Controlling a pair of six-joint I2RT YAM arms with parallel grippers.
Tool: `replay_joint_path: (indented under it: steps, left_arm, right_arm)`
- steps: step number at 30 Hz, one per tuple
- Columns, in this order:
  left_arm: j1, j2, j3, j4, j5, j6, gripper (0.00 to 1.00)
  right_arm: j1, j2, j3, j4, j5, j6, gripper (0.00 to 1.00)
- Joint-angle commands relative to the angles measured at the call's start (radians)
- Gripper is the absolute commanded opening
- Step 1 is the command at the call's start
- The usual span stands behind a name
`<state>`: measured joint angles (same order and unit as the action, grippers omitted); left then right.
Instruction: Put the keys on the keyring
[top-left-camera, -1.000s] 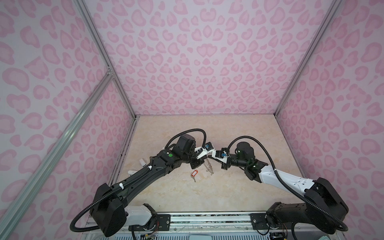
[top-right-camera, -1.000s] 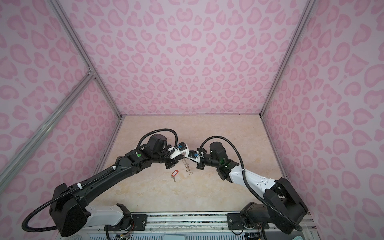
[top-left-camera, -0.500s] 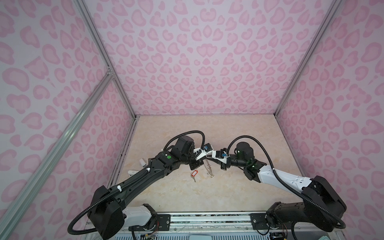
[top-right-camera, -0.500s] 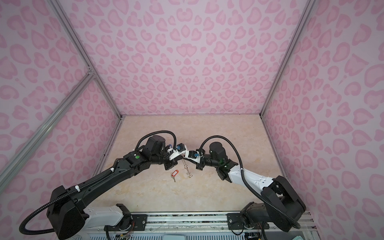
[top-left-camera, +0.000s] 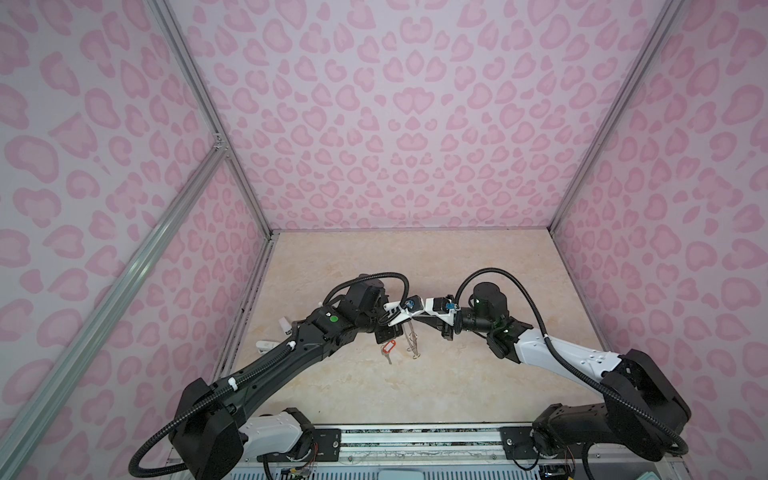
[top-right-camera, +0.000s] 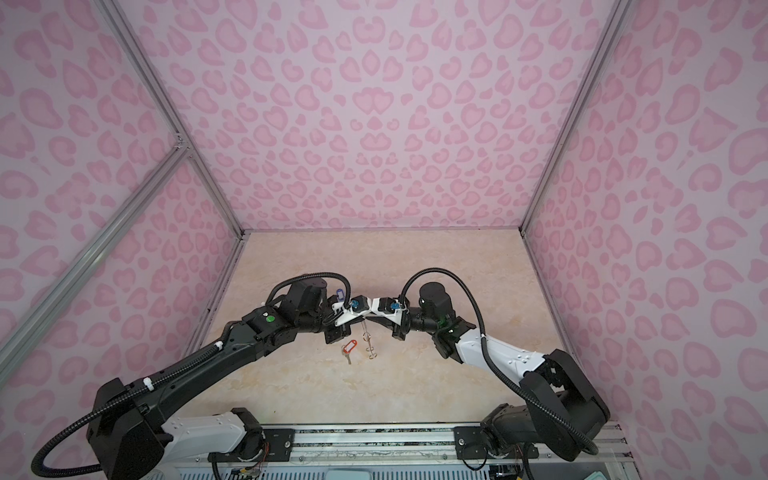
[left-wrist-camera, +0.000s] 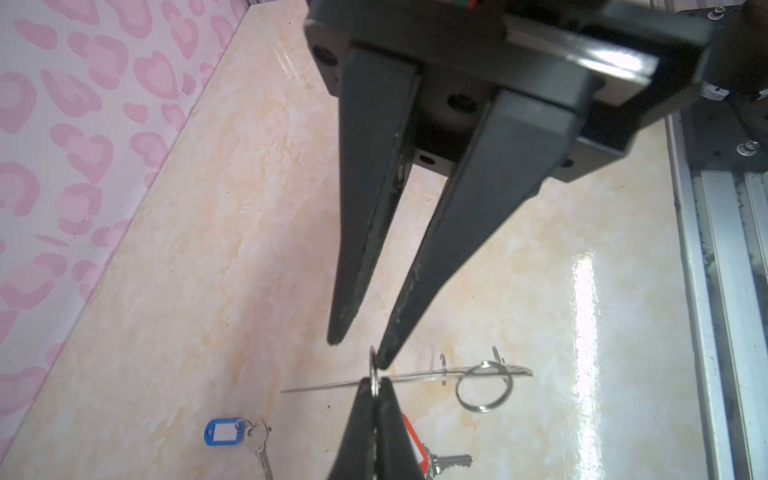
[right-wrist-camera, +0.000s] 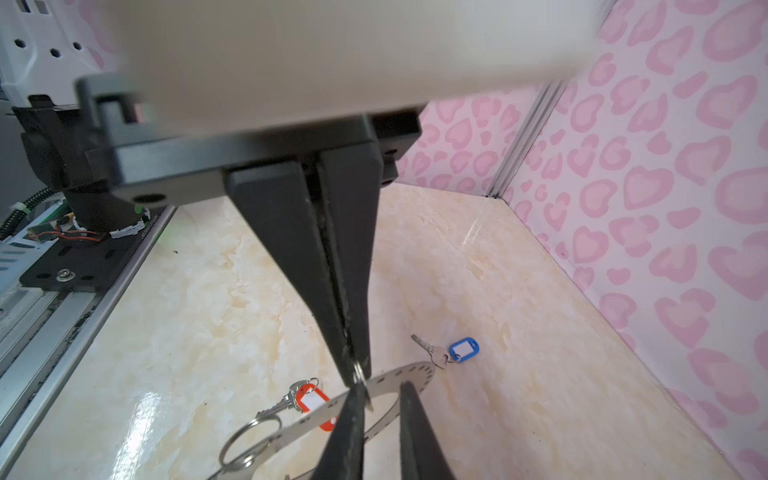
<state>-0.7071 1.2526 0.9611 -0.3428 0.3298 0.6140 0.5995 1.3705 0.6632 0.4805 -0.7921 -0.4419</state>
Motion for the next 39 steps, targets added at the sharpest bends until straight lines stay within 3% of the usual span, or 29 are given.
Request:
replay_joint_path:
  steps: [1,9,25,32,36,39]
  left_arm:
    - [-0.009,-0.002,0.003,0.025,0.116,0.05,0.04]
    - [-0.009,0.004,0.01,0.03,0.121,0.056,0.04]
    - [-0.009,0.033,0.027,0.019,0.103,0.05,0.04]
    - [-0.009,0.037,0.027,0.019,0.107,0.051,0.04]
    - [-0.001,0.022,0.008,0.071,0.086,-0.001,0.25]
    - [0.026,-0.007,-0.033,0.139,0.112,-0.045,0.29]
  right_arm:
    - [-0.009,0.005,-0.012,0.024,0.065,0.036,0.18]
    - [-0.027,-0.002,-0.06,0.121,-0.015,0.102,0.17]
    - [-0.033,-0.008,-0.071,0.178,-0.069,0.137,0.15]
    - [-0.046,-0.011,-0.078,0.186,-0.075,0.142,0.02]
    - [-0.056,-0.012,-0.091,0.23,-0.083,0.169,0.0]
    - [-0.06,-0.007,-0.104,0.284,-0.091,0.203,0.0]
